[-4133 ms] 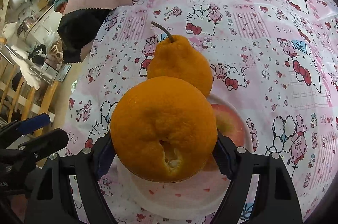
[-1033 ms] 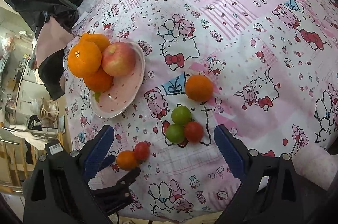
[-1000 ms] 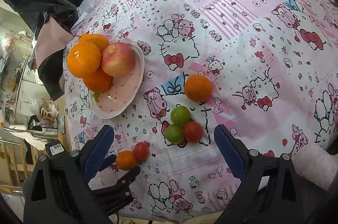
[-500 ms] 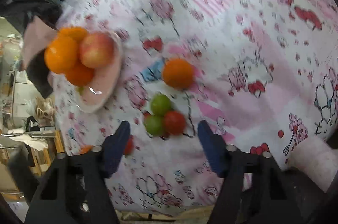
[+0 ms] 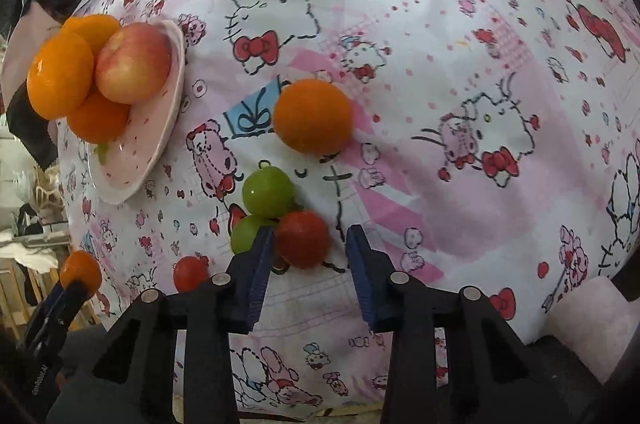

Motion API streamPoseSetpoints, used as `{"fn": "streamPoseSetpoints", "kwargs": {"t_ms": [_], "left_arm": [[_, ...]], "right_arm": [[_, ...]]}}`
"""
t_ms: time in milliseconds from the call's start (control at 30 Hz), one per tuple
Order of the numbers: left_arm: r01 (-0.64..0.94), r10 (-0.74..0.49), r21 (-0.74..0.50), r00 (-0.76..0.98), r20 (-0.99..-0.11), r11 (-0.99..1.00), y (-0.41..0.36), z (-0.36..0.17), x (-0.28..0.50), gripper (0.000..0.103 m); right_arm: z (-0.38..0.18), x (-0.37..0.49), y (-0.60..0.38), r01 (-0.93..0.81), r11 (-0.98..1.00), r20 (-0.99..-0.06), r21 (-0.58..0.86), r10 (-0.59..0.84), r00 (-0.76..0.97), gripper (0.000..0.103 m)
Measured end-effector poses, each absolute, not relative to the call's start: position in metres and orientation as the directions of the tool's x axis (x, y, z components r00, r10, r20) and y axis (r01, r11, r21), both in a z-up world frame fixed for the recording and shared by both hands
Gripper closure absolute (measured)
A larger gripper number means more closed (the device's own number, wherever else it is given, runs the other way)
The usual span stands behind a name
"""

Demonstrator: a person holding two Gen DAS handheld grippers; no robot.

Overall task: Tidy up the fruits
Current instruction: 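Close the left gripper on the tangerine while the right grasps a red cherry tomato, then carry the tangerine with the left gripper onto the plate while the right places the tomato there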

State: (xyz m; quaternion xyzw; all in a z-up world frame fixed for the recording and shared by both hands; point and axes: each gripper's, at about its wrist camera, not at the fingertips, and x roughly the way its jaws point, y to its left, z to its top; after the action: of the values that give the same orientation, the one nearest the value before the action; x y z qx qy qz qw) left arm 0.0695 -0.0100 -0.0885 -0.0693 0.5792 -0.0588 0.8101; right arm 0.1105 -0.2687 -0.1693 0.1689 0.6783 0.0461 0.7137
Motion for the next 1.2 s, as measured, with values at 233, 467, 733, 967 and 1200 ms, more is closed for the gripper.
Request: {"fn": "streamPoseSetpoints", "kwargs": {"t_ms": [233,467,733,967,1200], "left_arm": [[0.011,-0.169,-0.175,0.342,-0.925,0.984,-0.006,-0.086,0.069,0.067],[-0.032,-0.15,-0.173,0.356,-0.922,0.984,0.006,-0.086,0.07,0.067],[-0.072,-0.141,-0.185,0.4,-0.906,0.98,0.014,-0.08,0.07,0.067],[-0.064,-0.114,-0.151,0.4,-0.909,0.986,0.014,-0.08,0.079,0.067],[-0.022,-0.071,-0.087,0.386,-0.92,0.996,0.012,-0.081,0.113,0.067]], "right_arm": [[-0.168,0.109,-0.267,0.151,0.932,-0.943,0.33,0.321,0.084,0.072],[-0.135,0.095,-0.276,0.142,0.891,-0.896,0.431,0.405,0.18,0.072],[-0.097,0.098,-0.26,0.042,0.793,-0.766,0.608,0.571,0.295,0.072],[-0.08,0.113,-0.228,-0.076,0.755,-0.708,0.651,0.64,0.299,0.072],[-0.08,0.142,-0.211,-0.124,0.774,-0.727,0.621,0.628,0.278,0.072]]}}
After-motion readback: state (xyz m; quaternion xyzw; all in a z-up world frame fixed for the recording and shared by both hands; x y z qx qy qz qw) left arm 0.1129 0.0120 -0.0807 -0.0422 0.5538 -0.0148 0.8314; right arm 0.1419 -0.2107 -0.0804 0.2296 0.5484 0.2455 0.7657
